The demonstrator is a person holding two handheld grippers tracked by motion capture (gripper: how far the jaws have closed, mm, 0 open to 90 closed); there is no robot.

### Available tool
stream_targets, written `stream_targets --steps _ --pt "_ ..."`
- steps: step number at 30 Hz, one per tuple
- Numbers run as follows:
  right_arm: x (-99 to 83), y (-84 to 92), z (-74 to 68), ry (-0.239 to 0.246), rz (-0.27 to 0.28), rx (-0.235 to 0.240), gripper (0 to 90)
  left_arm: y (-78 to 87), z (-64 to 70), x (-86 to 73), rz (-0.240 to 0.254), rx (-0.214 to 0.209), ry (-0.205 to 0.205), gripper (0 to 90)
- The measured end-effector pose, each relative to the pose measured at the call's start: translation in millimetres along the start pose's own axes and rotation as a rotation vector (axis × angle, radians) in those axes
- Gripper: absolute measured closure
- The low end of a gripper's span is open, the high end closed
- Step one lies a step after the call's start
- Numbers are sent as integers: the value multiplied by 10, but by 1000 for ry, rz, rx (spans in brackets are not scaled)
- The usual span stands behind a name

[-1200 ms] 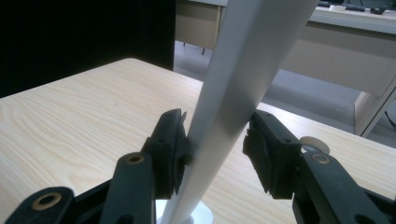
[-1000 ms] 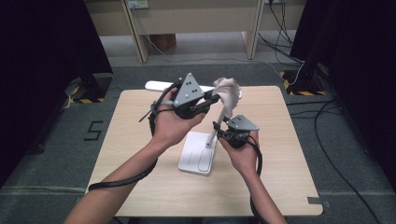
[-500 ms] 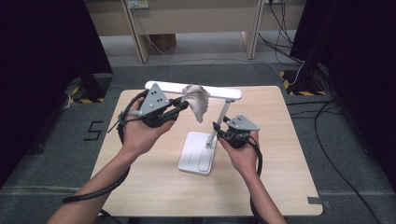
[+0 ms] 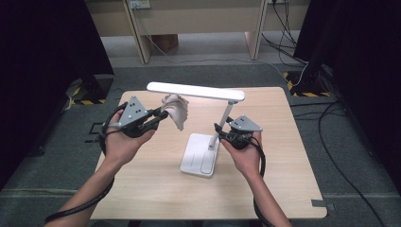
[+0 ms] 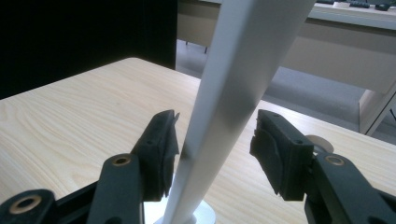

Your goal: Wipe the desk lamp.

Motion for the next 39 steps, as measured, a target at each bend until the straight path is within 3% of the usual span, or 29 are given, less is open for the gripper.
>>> stream_targets --steps 9,17,23,29,39 --pt "24 25 32 11 12 -1 453 134 -193 -283 -19 54 62 818" --pt "47 45 37 28 21 -5 468 -37 -406 -412 -47 91 90 819" --pt "62 36 35 47 36 -8 514 -211 -534 -392 -43 106 150 819" --pt "80 14 23 55 34 -5 515 -319 -555 -372 -78 113 148 820" --pt "107 13 24 59 22 -5 534 -220 -522 -209 -20 101 141 820"
Point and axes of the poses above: each handheld gripper's, and its own axes: y roughly backward along the jaws, x roughly out of its top, z roughly to its right, the point moved 1 cm from there along -y, roughly forward along the jaws, and after that the axes turned 6 degrees about x, right-handed, at the moved point
